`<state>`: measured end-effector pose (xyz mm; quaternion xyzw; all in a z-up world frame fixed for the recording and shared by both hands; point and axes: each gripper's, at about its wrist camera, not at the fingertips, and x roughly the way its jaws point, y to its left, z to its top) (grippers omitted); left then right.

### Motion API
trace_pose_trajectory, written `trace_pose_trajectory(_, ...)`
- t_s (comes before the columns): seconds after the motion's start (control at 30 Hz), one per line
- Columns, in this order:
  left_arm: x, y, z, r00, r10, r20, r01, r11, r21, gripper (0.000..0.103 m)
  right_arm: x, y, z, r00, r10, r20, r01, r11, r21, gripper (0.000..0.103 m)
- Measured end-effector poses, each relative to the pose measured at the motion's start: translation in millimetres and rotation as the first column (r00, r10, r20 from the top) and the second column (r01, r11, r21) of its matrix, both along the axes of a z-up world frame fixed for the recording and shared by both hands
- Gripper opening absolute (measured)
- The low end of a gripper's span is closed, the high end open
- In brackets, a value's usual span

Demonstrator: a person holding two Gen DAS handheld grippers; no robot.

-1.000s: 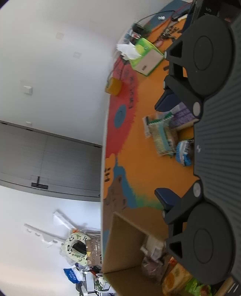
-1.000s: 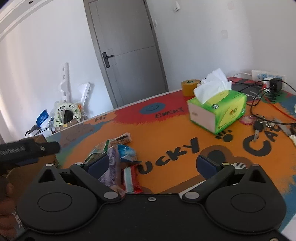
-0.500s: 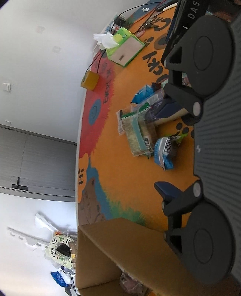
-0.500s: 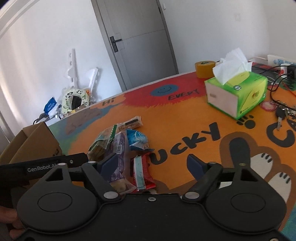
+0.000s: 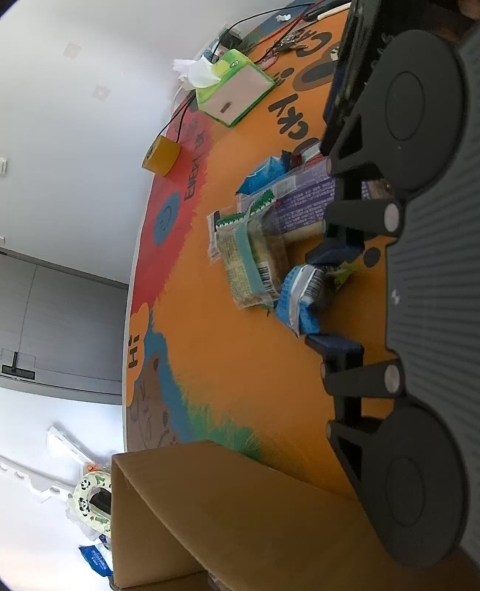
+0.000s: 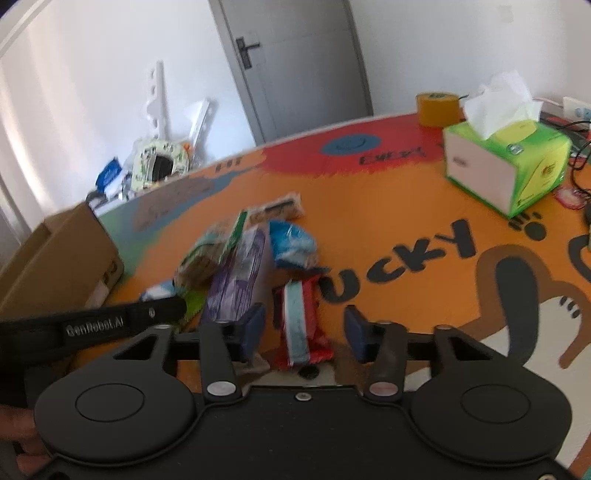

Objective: Organize snacks
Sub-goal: 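Grasp the blue-and-white pack with left tool while right tool grasps red-striped bar, then carry both held snacks over to the cardboard box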

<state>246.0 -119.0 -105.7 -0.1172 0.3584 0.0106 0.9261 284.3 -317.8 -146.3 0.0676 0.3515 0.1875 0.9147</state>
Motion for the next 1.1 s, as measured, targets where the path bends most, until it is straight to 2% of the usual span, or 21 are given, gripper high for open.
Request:
trace_pose_trajectory(0.1,-3.1,-0.6,1.1,1.000,-0.006,0.010,0.006,1.000,-0.004,0.033,-4.3,0.5,-0.9,1.000,-0.001,0.021,0.001,1.000,-0.025,0.026)
trace_pose_trajectory(0.2,-6.2,-0.5,4.1,1.000,-0.009,0.017,0.009,1.000,-0.009,0.032,-5.9,-3.8,1.1,1.000,-0.004,0.013,0.004,1.000,-0.008,0.022)
trace_pose_trajectory(0.67,-23.9,5.7,42.4,0.993,-0.008,0.120,0.010,1.000,-0.016,0.032,-24.2,-9.6,28.0,0.994,-0.018,0.105,0.016,1.000,0.021,0.022)
trace_pose_trajectory(1.1,-43.6,33.6,80.0,0.978,0.023,0.206,-0.023,1.000,-0.005,0.032,-17.9,21.0,46.0,0.985,0.034,0.169,-0.044,0.997,0.059,0.022)
